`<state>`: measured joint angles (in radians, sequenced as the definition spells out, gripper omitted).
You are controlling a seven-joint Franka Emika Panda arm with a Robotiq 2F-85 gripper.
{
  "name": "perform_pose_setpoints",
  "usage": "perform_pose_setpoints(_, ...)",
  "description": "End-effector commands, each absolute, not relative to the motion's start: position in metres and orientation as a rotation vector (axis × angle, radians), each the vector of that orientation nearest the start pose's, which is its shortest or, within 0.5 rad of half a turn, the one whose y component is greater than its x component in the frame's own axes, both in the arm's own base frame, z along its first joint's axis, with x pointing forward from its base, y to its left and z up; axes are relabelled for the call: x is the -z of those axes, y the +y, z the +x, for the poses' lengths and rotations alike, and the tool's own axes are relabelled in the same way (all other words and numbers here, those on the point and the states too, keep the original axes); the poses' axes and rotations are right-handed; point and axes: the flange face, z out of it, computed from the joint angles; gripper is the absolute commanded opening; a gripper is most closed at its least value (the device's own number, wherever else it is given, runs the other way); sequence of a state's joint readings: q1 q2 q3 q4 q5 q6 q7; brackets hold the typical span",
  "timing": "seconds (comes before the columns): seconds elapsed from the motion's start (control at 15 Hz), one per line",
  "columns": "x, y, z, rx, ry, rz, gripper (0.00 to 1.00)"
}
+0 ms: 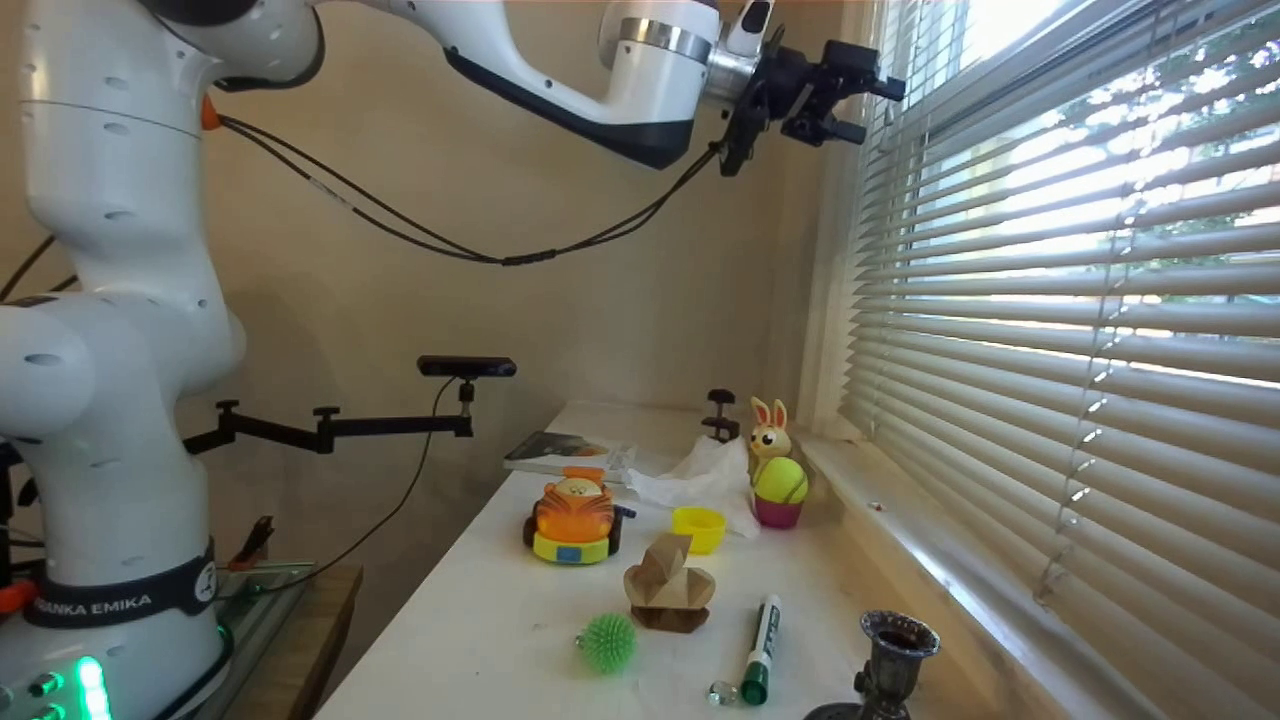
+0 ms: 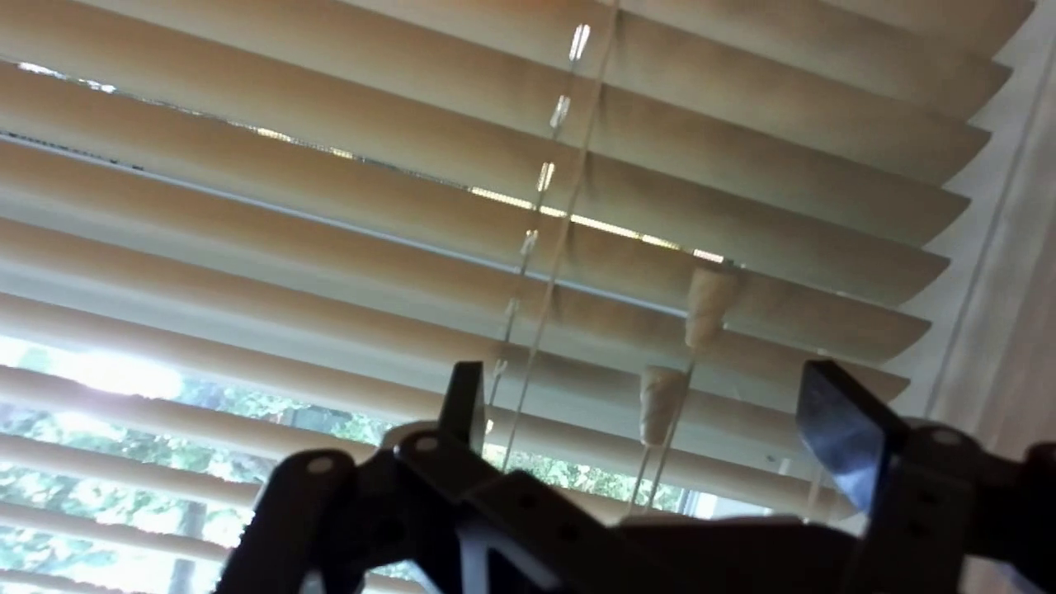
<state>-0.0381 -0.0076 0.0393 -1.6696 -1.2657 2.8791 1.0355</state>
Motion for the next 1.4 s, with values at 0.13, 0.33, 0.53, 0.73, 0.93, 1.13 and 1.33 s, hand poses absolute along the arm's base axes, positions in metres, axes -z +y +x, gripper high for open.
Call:
perform_pose_setpoints(0.13,-0.712,0.055,0.600,2.232,-0.039,-2.648,1.00)
perform_pose_setpoints(0.33,-0.721,0.059,0.598,2.256,-0.062,-2.628,1.00)
perform_pose_setpoints(0.53,-0.728,0.060,0.597,2.276,-0.076,-2.605,1.00)
perform_pose_setpoints(0.73,-0.732,0.061,0.596,2.285,-0.080,-2.590,1.00)
perform_pose_setpoints(0.93,-0.732,0.061,0.596,2.287,-0.079,-2.586,1.00)
perform_pose_setpoints(1.13,-0.733,0.061,0.596,2.288,-0.077,-2.585,0.95)
perform_pose_setpoints(1.33,-0.734,0.060,0.595,2.294,-0.072,-2.583,0.97)
